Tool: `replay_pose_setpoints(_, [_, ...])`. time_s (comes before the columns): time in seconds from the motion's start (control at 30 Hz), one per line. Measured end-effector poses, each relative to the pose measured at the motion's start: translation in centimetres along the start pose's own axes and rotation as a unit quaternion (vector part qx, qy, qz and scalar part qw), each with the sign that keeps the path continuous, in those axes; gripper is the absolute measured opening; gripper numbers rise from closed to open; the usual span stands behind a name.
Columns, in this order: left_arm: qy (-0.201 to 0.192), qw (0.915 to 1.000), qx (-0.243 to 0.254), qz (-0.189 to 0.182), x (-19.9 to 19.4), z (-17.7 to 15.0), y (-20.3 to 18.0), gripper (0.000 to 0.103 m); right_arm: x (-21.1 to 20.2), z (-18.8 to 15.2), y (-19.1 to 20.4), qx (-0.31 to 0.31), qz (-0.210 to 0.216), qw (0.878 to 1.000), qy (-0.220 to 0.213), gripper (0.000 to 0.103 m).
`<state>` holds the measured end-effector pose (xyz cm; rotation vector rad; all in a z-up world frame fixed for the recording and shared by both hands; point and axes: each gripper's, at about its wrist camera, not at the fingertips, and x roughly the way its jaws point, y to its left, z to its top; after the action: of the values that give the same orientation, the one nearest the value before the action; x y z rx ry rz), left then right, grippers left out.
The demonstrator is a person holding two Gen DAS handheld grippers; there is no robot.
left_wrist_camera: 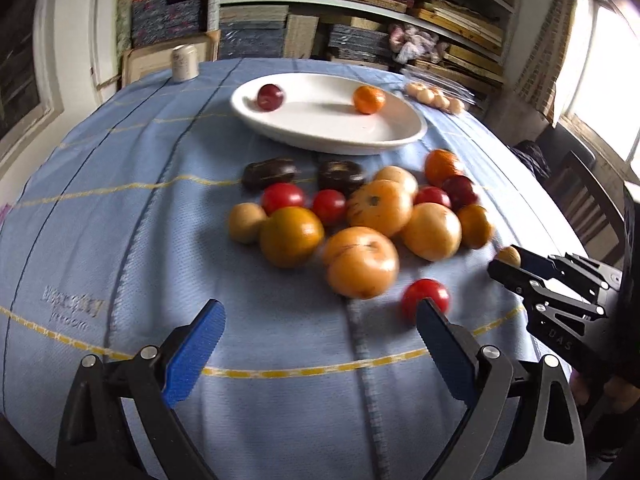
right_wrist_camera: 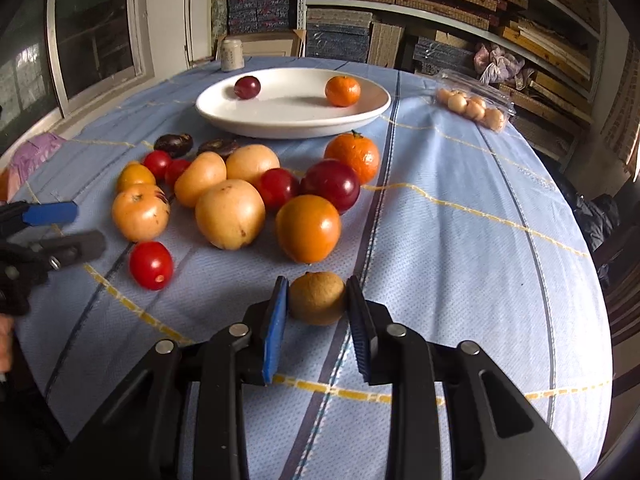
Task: Organize fruits
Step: 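Grasp the cherry tomato with the left tool while the right tool grasps the small brown fruit, then place the tomato on the plate with the left tool while the right tool places the brown fruit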
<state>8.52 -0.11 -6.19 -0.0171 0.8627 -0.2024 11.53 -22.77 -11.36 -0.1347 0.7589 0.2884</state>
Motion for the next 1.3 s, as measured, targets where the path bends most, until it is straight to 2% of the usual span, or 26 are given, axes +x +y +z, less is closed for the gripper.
replay_pose_setpoints(0.13, [-0.017, 0.9987, 0.048, 0.003, 0.3, -0.1, -3.1, 0.096, -1.3, -0.1, -0.5, 0.011, 0.01, 1.0, -0.013, 0.028])
replay_pose_setpoints(0.2, [-0.017, 0.9978, 0.063, 0.0, 0.7, -0.1, -4.1, 0.09, -1.9, -0.2, -0.8, 0.016, 0.011, 1.0, -0.018, 0.029])
replay_pose_setpoints(0.37, [-0.004, 0.9971, 0.074, -0.012, 2.3, 0.0, -5.6, 0.086, -3.4, -0.6, -1.8, 0.024, 0.004, 0.999, -0.034, 0.029])
replay_pose_setpoints(0.4, [0.003, 0.9972, 0.072, -0.017, 2.7, 0.0, -5.7, 0.078, -3.5, -0.7, -2.0, 0.027, 0.004, 0.999, -0.035, 0.029])
replay_pose_setpoints(0.47, [0.007, 0.9971, 0.073, -0.022, 2.8, 0.0, -6.0, 0.072, -3.8, -0.9, -2.4, 0.032, 0.003, 0.999, -0.036, 0.029])
replay_pose_setpoints(0.6, [0.017, 0.996, 0.082, -0.031, 3.3, -0.2, -6.5, 0.031, -3.8, -1.0, -3.0, 0.04, 0.001, 0.999, -0.037, 0.029])
replay_pose_setpoints(0.8, [0.014, 0.9976, 0.061, -0.03, 3.2, -0.3, -5.7, 0.031, -3.8, -1.1, -3.1, 0.039, 0.003, 0.999, -0.038, 0.029])
replay_pose_setpoints(1.3, [-0.008, 0.9983, 0.051, -0.027, 1.4, -0.2, -4.5, 0.031, -3.8, -0.9, -1.2, 0.021, 0.008, 0.999, -0.033, 0.029])
